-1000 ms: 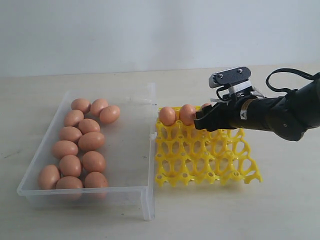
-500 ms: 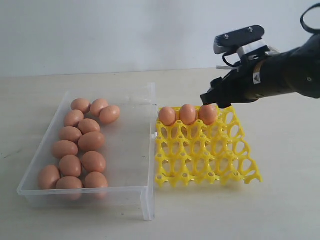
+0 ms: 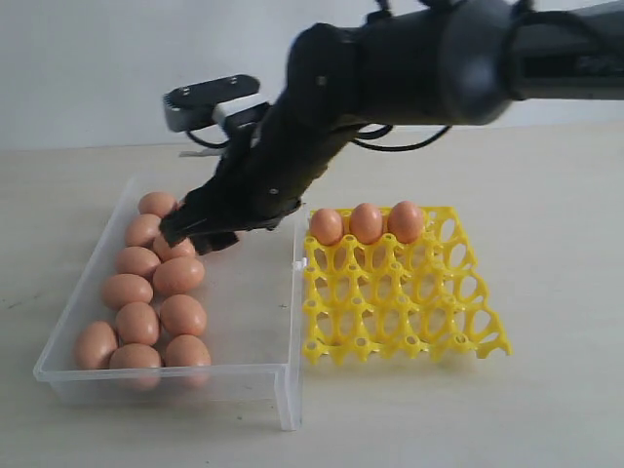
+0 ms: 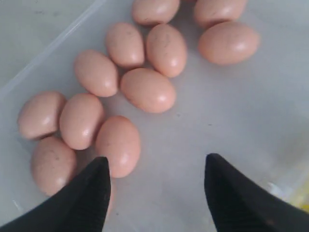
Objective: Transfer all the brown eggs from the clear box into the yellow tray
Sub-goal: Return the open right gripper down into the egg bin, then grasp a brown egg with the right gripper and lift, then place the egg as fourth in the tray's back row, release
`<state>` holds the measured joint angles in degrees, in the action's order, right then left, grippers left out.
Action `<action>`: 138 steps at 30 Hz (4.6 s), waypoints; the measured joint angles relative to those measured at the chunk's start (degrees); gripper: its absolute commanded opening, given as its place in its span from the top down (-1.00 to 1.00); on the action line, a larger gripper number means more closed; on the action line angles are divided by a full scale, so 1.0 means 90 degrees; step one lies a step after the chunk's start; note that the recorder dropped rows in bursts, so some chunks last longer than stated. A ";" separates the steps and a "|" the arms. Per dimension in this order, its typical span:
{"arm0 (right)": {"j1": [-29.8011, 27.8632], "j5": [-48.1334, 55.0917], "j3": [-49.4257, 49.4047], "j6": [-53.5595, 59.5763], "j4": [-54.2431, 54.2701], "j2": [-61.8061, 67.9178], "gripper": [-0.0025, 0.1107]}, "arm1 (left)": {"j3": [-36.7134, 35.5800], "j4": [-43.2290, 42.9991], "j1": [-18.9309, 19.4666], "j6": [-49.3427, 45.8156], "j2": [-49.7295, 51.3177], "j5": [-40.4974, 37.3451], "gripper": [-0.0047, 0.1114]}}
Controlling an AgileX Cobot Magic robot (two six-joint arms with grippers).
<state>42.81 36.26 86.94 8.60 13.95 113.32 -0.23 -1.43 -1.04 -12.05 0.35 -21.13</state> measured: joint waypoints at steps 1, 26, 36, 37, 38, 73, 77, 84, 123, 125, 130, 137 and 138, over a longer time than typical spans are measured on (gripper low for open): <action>0.0066 0.0351 0.0423 -0.0055 0.0028 0.0273 -0.02 | 0.0000 0.0000 0.0000 0.0000 0.0000 0.0000 0.92; 0.0411 0.3725 0.4490 -0.0791 -0.0333 0.3206 -0.02 | 0.0000 0.0000 0.0000 0.0000 0.0000 0.0000 0.92; 0.0417 0.3739 0.4506 -0.0651 -0.0377 0.3463 0.38 | 0.0000 0.0000 0.0000 0.0000 0.0000 0.0000 0.92; 0.0417 0.3726 0.4506 -0.0646 -0.0387 0.3463 0.55 | 0.0000 0.0000 0.0000 0.0000 0.0000 0.0000 0.92; 0.0417 0.3726 0.4506 -0.0615 -0.0399 0.3463 0.71 | 0.0000 0.0000 0.0000 0.0000 0.0000 0.0000 0.92; -0.1183 -0.5276 -0.3603 -0.1598 -0.2492 -0.1621 0.96 | 0.0000 0.0000 0.0000 0.0000 0.0000 0.0000 0.92; -0.1857 -0.6101 -0.4368 -0.1737 -0.2492 -0.1786 0.96 | 0.0000 0.0000 0.0000 0.0000 0.0000 0.0000 0.92; -0.2837 -0.6903 -0.4811 -0.1857 -0.2521 -0.1549 0.96 | 0.0000 0.0000 0.0000 0.0000 0.0000 0.0000 0.92; -0.3444 -0.7972 -0.4678 -0.1739 -0.2907 0.0172 0.15 | 0.0000 0.0000 0.0000 0.0000 0.0000 0.0000 0.92; -0.3444 -0.7954 -0.4678 -0.1728 -0.2923 0.0172 -0.05 | 0.0000 0.0000 0.0000 0.0000 0.0000 0.0000 0.92; -0.3444 -0.7759 -0.4678 -0.1717 -0.2946 0.0141 -0.10 | 0.0000 0.0000 0.0000 0.0000 0.0000 0.0000 0.92; -0.3429 -0.6245 -0.4678 -0.1717 -0.3000 -0.1023 -0.09 | 0.0000 0.0000 0.0000 0.0000 0.0000 0.0000 0.92; -0.3384 -0.5836 -0.4632 -0.1765 -0.3011 -0.1245 -0.05 | 0.0000 0.0000 0.0000 0.0000 0.0000 0.0000 0.92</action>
<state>12.35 -16.26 45.25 -7.28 -13.14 102.12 -0.23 -1.43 -1.04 -12.05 0.35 -21.13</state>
